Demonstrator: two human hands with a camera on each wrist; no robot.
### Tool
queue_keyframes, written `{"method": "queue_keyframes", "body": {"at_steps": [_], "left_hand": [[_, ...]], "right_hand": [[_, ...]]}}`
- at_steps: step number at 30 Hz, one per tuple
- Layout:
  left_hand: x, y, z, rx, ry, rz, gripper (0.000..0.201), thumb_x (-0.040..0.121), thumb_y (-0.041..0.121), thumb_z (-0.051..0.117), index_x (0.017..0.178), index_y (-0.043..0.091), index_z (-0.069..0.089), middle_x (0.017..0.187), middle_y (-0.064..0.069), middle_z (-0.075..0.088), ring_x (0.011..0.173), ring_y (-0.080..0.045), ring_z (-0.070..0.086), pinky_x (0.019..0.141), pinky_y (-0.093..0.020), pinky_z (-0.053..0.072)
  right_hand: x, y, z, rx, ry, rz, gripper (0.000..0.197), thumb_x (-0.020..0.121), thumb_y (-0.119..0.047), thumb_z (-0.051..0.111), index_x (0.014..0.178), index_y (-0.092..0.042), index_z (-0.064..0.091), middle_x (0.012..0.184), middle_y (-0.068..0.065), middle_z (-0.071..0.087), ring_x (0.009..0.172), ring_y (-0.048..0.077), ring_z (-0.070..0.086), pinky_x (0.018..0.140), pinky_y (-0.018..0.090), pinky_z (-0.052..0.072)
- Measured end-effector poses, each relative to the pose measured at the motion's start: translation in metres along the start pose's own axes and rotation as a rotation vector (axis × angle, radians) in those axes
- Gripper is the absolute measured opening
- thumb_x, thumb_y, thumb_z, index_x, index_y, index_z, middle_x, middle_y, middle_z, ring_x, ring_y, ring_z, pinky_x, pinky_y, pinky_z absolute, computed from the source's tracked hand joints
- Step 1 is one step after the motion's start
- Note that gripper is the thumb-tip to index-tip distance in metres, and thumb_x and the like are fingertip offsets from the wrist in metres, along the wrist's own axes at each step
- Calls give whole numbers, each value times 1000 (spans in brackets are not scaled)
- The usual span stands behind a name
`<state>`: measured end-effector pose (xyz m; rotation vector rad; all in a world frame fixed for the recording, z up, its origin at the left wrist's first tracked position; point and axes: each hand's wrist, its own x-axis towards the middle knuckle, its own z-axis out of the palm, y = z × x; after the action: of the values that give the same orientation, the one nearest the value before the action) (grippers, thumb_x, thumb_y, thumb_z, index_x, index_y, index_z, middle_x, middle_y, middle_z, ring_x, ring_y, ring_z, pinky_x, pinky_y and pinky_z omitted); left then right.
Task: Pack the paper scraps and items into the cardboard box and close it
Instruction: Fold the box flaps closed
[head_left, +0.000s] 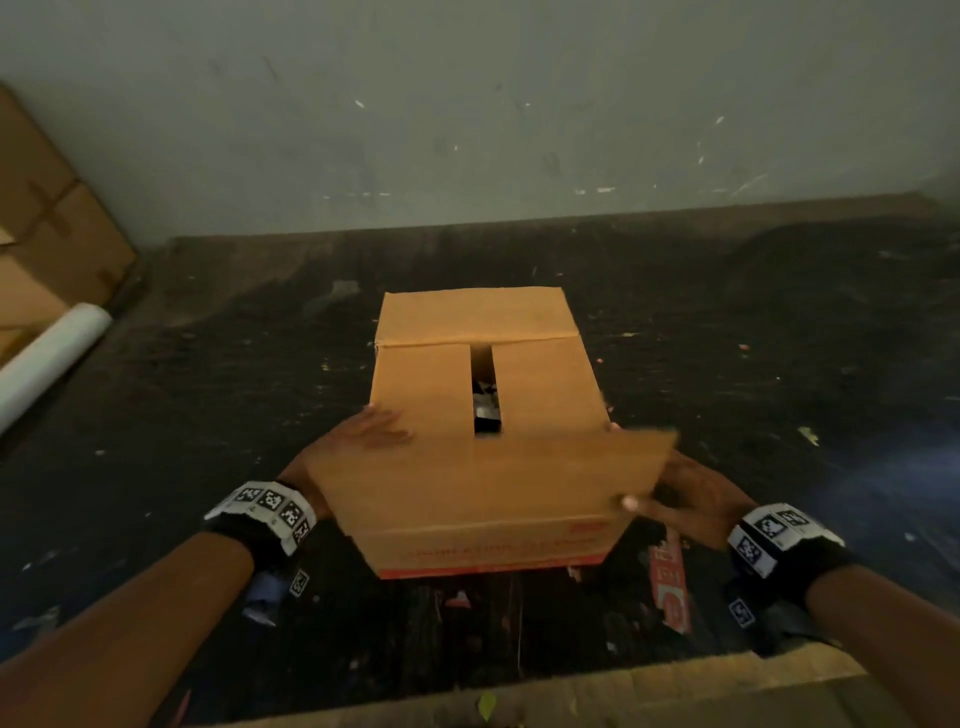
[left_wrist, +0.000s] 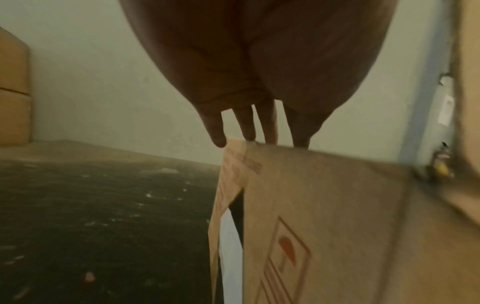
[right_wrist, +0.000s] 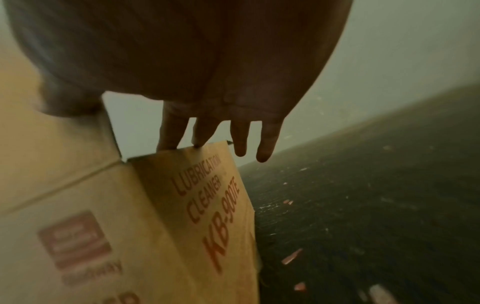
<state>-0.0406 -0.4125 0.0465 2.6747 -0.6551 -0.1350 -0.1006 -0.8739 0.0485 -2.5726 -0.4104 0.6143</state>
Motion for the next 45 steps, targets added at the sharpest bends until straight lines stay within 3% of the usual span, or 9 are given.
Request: {"method": "queue_keyframes", "body": {"at_steps": [3,8,17,23,26,33,39,43,45], "left_hand": [[-12,-5,-21,-212,101,-249,54,99,8,57,125,55,47,148,-8,51,138,-22,46,112,-33,37],[-23,-3,-32,-379,483,-332,38,107,27,41,144,36,47,151,0,49,133,-7,41,112,-38,35],[-17,40,37,238,-118,-33,74,92,81,20,155,54,-9,165,13,-27,150,-16,-32,124,-56,-8],[-19,35,49,238,-71,-49,73,95,79,25,156,54,-5,165,16,-25,151,-13,-29,125,-52,-1],[-19,37,48,241,-88,-66,73,94,80,22,156,53,-6,164,17,-27,150,-12,-31,126,-48,1],[-15,39,42,185,-153,-93,75,91,83,22,154,56,-8,161,21,-33,147,-11,-35,125,-51,1],[-16,40,42,166,-128,-123,81,88,85,28,154,56,-9,159,15,-39,146,-14,-38,125,-57,2],[-19,46,41,24,-9,-284,114,74,90,48,150,51,-27,155,5,-48,148,-28,-36,123,-58,2],[-19,50,40,-116,-8,-400,130,64,89,62,143,55,-36,157,7,-44,154,-36,-14,121,-59,20]], "right_hand": [[5,-8,6,240,141,139,63,76,-85,50,133,-64,31,156,-23,27,144,17,33,117,56,26],[13,-21,16,386,362,213,82,70,-58,79,139,-47,35,143,-16,50,133,19,49,104,39,42],[37,-16,-19,270,120,237,125,53,-67,87,150,-53,9,161,-8,26,145,25,29,114,57,30],[103,-18,-65,271,93,204,120,52,-75,81,149,-53,14,156,-1,38,135,28,45,107,57,40],[148,-20,-85,319,189,250,104,70,-69,74,153,-45,15,152,4,44,130,31,50,83,40,51],[225,-30,-105,491,235,323,113,82,-46,77,159,-29,-4,163,10,22,143,36,33,113,49,31],[207,-29,-120,564,396,230,125,74,-47,82,156,-34,-11,135,11,62,130,28,52,107,46,31],[155,-30,-112,577,368,74,101,73,-46,83,153,-43,22,138,0,59,127,18,54,105,44,39],[129,-24,-94,504,300,61,88,63,-67,81,140,-53,41,147,-8,49,132,16,48,109,49,40]]}}
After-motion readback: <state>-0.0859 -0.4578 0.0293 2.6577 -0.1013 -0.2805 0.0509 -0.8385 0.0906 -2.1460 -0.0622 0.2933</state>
